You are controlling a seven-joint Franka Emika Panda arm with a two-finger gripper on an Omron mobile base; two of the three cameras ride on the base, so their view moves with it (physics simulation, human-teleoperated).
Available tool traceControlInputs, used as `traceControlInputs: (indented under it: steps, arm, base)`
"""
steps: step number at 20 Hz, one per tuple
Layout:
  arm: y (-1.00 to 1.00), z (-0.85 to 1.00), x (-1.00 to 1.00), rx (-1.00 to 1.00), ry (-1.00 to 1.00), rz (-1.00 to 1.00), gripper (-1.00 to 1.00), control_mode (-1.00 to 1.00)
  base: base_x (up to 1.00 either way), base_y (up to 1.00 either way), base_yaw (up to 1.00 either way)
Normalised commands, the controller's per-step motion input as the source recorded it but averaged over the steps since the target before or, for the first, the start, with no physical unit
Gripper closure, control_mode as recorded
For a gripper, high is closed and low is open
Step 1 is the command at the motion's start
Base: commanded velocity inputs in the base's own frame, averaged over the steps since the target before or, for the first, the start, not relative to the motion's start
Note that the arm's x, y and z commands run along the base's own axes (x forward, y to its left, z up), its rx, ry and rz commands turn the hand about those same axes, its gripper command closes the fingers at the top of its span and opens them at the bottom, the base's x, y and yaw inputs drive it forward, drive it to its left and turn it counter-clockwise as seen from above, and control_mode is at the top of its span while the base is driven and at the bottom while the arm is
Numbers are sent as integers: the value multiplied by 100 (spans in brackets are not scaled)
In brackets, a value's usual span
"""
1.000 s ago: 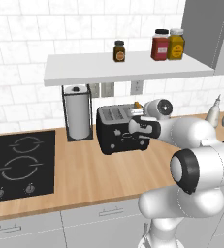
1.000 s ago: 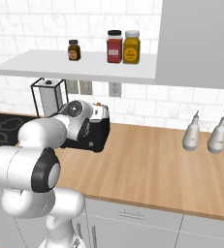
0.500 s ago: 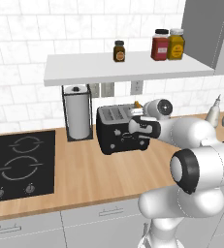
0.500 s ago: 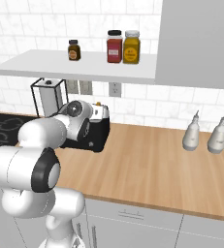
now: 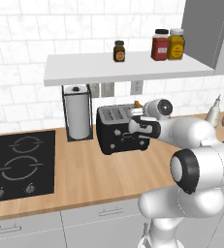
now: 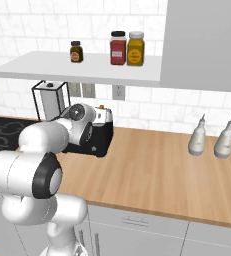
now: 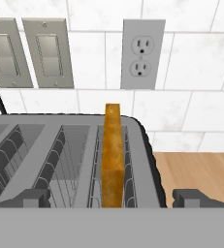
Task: Start the toaster. Once the lever pops up, take the bread to the plate on the dining counter.
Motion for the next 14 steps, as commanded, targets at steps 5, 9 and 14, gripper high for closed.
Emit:
traceControlInputs:
  steps: [5,9,14]
  arm:
    - [0,0,0,0,0,0,-100,-100]
    - [0,0,0,0,0,0,-100,-100]
    - [0,0,0,0,0,0,-100,-100]
  base:
    - [0,0,0]
    - [0,0,0]
    - [0,0,0]
